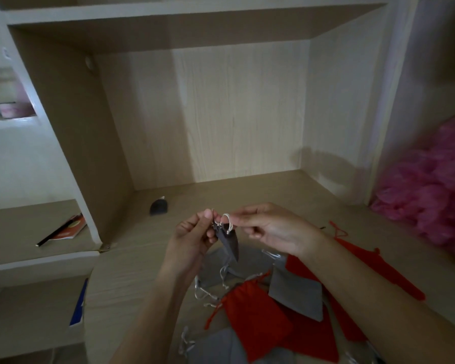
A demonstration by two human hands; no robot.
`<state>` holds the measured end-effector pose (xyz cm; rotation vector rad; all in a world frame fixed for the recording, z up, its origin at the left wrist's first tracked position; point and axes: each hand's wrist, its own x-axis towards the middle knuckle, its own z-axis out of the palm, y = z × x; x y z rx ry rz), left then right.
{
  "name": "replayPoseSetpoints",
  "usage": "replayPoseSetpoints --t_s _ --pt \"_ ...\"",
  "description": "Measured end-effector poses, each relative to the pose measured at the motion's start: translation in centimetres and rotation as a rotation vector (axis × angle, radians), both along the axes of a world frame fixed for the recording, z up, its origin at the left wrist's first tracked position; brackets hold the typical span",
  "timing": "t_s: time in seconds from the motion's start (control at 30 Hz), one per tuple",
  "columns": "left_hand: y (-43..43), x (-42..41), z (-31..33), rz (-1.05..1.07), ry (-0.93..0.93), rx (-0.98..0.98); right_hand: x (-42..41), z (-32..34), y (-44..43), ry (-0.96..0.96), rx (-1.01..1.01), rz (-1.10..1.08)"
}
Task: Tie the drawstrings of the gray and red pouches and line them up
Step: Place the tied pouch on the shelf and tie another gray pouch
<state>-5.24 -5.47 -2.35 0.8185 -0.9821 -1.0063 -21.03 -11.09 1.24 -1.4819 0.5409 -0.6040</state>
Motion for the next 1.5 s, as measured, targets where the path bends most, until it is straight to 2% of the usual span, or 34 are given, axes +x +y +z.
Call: replayPoseSetpoints --t_s 0.13,0.3,0.53,0.77,0.9,1.0,1.2,1.33,1.5 --pt "0.1 -0.5 -0.1 0.008 -0.115 0.08 0.0 0.4 0.7 -0.015 -0.133 -0.014" --pt "0.2 -0.8 0.2 0.03 -0.088 0.035 -0.1 0.5 0.3 0.025 -0.059 0.021" --pt "0.1 0.0 -0.2 0.049 -0.092 -0.013 -0.6 0.7 0.4 0.304 -0.05 0.227" --pt "0.3 0.5 0.0 -0.02 -0.072 0.009 0.0 0.0 -0.1 -0.019 0.012 0.014" --pt "0.3 0.9 0.0 -0.019 -0.046 0.035 -0.1 -0.2 0.0 0.041 -0.229 -0.081" --pt "0.4 1.0 0.1 -0.016 -0.074 0.048 0.2 0.0 0.4 0.055 -0.319 -0.14" --pt "0.7 0.9 0.0 0.077 -0.387 0.115 0.9 -0.8 0.7 0.141 -0.617 -0.339" --pt "0.8 0.8 0.2 0.06 -0.371 0.116 0.9 -0.6 1.3 0.169 -0.779 -0.359" --pt "0.8 1.1 0.1 0.011 -0.33 0.104 1.2 -0.4 1.4 0.316 -1.118 -0.367"
